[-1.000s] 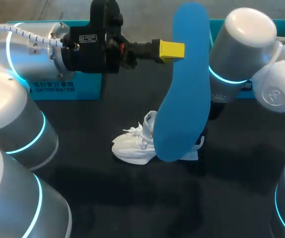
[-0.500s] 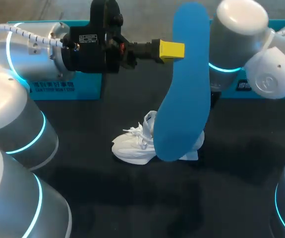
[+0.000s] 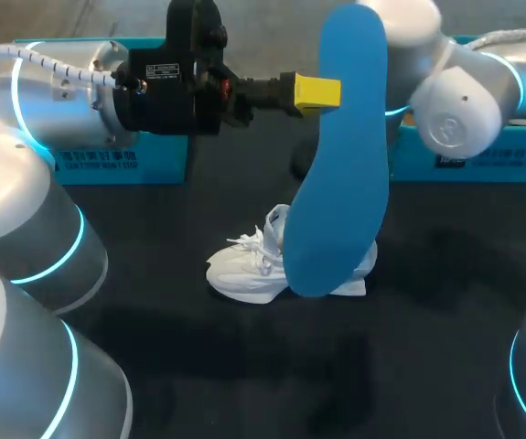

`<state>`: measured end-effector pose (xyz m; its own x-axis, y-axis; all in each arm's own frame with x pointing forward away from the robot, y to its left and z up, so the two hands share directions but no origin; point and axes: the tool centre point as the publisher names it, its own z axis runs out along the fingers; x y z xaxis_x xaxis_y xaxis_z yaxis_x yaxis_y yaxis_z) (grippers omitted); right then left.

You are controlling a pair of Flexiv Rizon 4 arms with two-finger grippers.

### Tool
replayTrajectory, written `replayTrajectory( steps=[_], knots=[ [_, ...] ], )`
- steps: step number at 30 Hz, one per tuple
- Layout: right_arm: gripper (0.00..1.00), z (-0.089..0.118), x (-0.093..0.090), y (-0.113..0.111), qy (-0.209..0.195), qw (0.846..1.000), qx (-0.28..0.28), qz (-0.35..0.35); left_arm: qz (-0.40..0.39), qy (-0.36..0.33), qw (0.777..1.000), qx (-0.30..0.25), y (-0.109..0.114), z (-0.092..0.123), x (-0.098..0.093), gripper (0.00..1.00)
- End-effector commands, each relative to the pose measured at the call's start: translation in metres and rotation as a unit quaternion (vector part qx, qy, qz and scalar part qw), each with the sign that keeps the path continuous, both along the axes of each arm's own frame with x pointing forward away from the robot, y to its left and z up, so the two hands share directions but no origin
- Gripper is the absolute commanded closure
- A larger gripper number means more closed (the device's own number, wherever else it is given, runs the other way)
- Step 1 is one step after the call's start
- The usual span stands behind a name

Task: Take the shoe out of the shoebox, open the shoe tongue, remove and reinsert the insole, then place the shoe into the shoebox

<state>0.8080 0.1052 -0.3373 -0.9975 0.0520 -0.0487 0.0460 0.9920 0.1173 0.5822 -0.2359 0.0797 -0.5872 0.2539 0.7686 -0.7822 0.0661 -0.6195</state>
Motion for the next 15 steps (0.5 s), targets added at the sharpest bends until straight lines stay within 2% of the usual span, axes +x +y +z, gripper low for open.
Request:
replayTrajectory(
  steps=[1,15],
  knots=[
    [0.00,-0.009,0.000,0.008,0.004,1.000,-0.008,0.003,0.001,0.000,1.000,0.000,-0.002,-0.001,-0.001,1.00],
    [0.00,-0.041,-0.009,0.021,0.023,1.000,-0.010,0.006,0.001,0.000,1.000,0.000,-0.002,-0.001,-0.001,1.00]
  ],
)
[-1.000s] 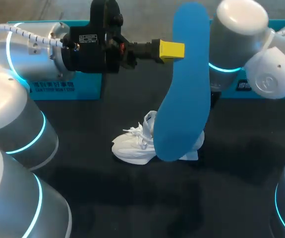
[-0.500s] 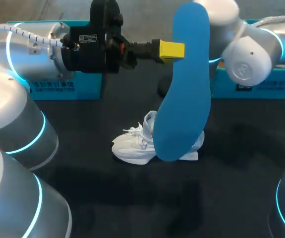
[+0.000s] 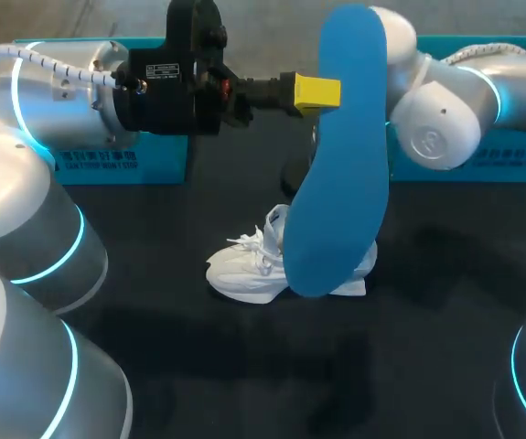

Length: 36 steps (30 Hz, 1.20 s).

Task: Take the shoe out of the shoebox, open the shoe tongue, remove and reinsert the insole, then place the shoe into the shoebox

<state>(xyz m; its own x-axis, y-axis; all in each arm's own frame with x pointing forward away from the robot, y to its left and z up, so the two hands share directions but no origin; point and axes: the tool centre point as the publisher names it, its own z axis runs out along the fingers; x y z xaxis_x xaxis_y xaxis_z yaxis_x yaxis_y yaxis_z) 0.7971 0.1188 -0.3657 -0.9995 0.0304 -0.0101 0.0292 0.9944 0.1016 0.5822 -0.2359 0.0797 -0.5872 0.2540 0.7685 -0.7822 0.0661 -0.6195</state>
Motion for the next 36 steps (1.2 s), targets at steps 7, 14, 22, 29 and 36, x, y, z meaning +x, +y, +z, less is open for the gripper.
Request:
replayTrajectory(
  steps=[7,14,22,29,36],
  knots=[
    [0.21,-0.022,-0.005,0.010,0.012,1.000,0.002,-0.011,0.001,0.000,1.000,0.000,-0.002,-0.001,-0.001,1.00],
    [1.00,-0.022,-0.014,0.008,0.018,1.000,-0.004,-0.020,0.001,0.000,1.000,0.000,-0.002,-0.001,-0.001,1.00],
    [1.00,-0.022,-0.018,0.010,0.024,1.000,0.001,-0.004,0.001,0.000,1.000,0.000,-0.002,-0.001,-0.001,1.00],
    [1.00,-0.022,-0.018,0.010,0.024,1.000,0.001,-0.004,0.001,0.000,1.000,0.000,-0.002,-0.001,-0.001,1.00],
    [1.00,-0.010,-0.026,0.025,0.030,0.995,0.003,-0.092,0.001,0.000,1.000,0.000,-0.002,-0.001,-0.001,1.00]
  ],
)
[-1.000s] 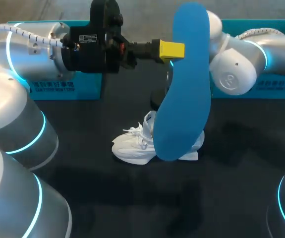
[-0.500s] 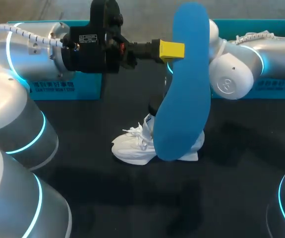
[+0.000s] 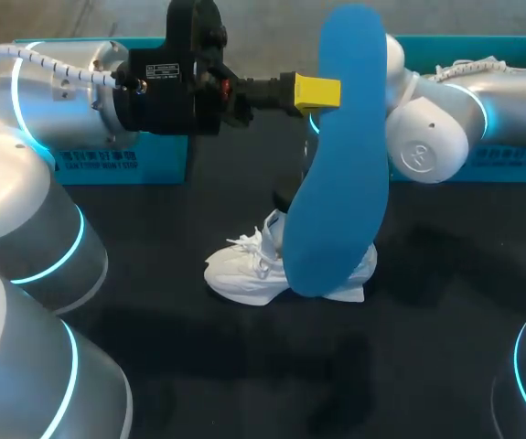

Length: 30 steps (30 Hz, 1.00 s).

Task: Take the shoe out of the shoebox, open the shoe tongue, remove and reinsert the insole, then place the shoe into the shoebox

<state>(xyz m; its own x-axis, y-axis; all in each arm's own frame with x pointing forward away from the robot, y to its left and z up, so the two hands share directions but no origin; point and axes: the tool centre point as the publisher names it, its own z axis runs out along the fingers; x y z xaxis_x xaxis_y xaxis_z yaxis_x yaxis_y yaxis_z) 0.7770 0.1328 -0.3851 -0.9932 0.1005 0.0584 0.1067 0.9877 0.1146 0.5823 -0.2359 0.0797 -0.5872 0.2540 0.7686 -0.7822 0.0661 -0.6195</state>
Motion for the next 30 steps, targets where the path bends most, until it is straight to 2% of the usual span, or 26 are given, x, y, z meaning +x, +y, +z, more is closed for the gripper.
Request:
replayTrajectory(
  steps=[1,3,4,5,9,13,14,15,16,17,24,26,30],
  knots=[
    [1.00,0.014,-0.006,0.013,0.006,0.995,-0.007,-0.096,0.001,0.000,1.000,0.000,-0.002,-0.001,-0.001,1.00],
    [1.00,0.025,-0.007,0.016,0.001,0.988,0.017,-0.151,0.001,0.000,1.000,0.000,-0.002,-0.001,-0.001,1.00],
    [1.00,0.029,-0.009,0.018,0.015,0.985,0.017,-0.173,0.001,0.000,1.000,0.000,-0.002,-0.001,-0.001,1.00],
    [1.00,0.035,-0.010,0.022,0.007,0.984,0.017,-0.177,0.001,0.000,1.000,0.000,-0.002,-0.001,-0.001,1.00],
    [1.00,0.047,-0.015,0.032,0.032,0.965,0.021,-0.258,0.001,0.000,1.000,0.000,-0.002,-0.001,-0.001,1.00],
    [1.00,0.052,-0.020,0.041,0.027,0.917,0.047,-0.395,0.001,0.000,1.000,0.000,-0.002,-0.001,-0.001,1.00],
    [1.00,0.052,-0.020,0.041,0.027,0.917,0.047,-0.395,0.001,0.000,1.000,0.000,-0.002,-0.001,-0.001,1.00],
    [1.00,0.052,-0.024,0.047,0.016,0.884,0.069,-0.461,0.001,0.000,1.000,0.000,-0.002,-0.001,-0.001,1.00],
    [1.00,0.053,-0.026,0.049,0.011,0.874,0.075,-0.480,0.001,0.000,1.000,0.000,-0.002,-0.001,-0.001,1.00],
    [1.00,0.054,-0.029,0.051,0.007,0.856,0.080,-0.511,0.001,0.000,1.000,0.000,-0.002,-0.001,-0.001,1.00],
    [1.00,0.056,-0.046,0.063,0.003,0.774,0.091,-0.627,0.001,0.000,1.000,0.000,-0.002,-0.001,-0.001,1.00],
    [1.00,0.055,-0.049,0.062,0.006,0.759,0.083,-0.646,0.001,0.000,1.000,0.000,-0.002,-0.001,-0.001,1.00],
    [1.00,0.055,-0.054,0.056,0.009,0.749,0.066,-0.659,0.001,0.000,1.000,0.000,-0.002,-0.001,-0.001,1.00]
  ],
)
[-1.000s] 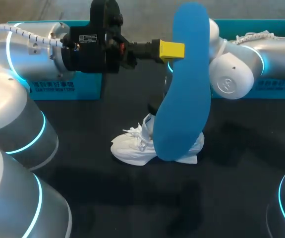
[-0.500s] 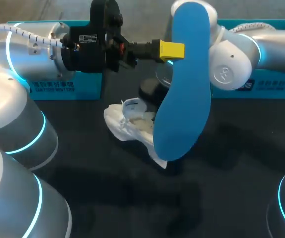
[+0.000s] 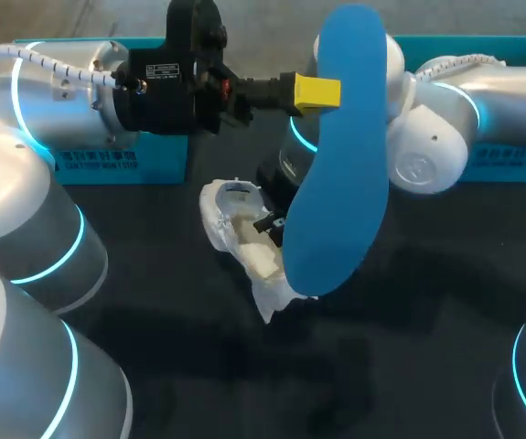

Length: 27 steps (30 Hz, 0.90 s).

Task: Take the shoe out of the shoebox, open the shoe tongue, remove and reinsert the insole, then place the shoe into the shoebox

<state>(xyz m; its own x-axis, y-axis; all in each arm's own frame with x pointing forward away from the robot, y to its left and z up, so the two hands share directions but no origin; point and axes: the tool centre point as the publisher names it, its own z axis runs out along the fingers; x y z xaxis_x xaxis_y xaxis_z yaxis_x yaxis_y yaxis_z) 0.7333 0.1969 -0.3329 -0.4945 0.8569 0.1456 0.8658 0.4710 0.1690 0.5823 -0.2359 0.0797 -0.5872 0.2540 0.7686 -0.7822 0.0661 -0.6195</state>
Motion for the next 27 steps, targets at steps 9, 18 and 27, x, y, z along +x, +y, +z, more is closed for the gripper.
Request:
replayTrajectory(
  steps=[9,18,27],
  knots=[
    [1.00,0.001,-0.013,-0.028,0.014,0.965,0.014,-0.260,0.001,0.000,1.000,0.000,-0.002,-0.001,-0.001,1.00],
    [1.00,-0.009,0.002,-0.039,0.022,0.975,0.014,-0.219,0.001,0.000,1.000,0.000,-0.002,-0.001,-0.001,1.00],
    [1.00,-0.023,0.013,-0.038,0.031,0.981,0.021,-0.189,0.001,0.000,1.000,0.000,-0.002,-0.001,-0.001,1.00]
  ],
)
